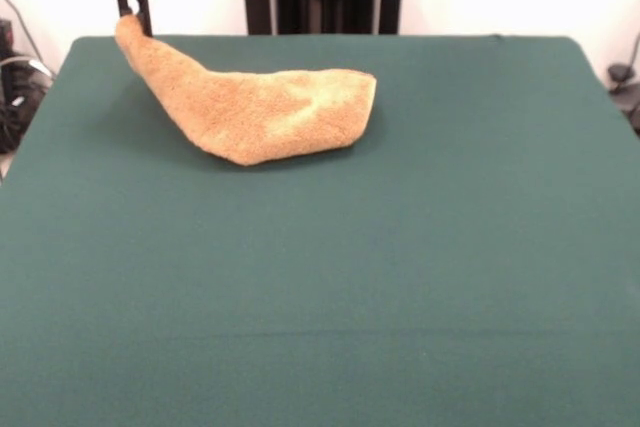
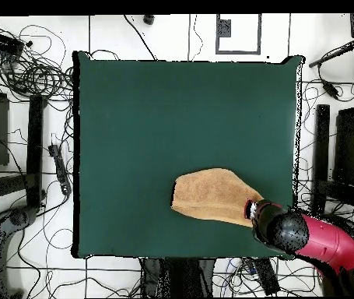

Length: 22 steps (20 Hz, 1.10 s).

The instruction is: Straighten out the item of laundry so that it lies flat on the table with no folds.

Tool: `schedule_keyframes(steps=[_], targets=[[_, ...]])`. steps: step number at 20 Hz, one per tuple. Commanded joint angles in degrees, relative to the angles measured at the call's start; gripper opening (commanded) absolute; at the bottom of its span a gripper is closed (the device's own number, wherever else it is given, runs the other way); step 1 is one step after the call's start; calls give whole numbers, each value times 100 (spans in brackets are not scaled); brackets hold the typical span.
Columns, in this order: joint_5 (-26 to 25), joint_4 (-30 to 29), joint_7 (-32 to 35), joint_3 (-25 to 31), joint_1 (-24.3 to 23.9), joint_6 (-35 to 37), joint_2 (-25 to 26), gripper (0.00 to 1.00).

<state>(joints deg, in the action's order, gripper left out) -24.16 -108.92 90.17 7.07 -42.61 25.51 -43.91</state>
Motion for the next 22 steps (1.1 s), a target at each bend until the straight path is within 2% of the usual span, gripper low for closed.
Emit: schedule_keyframes(steps=[1, 13, 22], targets=[[57, -278, -144, 646, 116, 531, -5, 0], [108, -245, -157, 582, 184, 784, -134, 0], [5, -477, 303, 469, 392, 163, 71, 0]])
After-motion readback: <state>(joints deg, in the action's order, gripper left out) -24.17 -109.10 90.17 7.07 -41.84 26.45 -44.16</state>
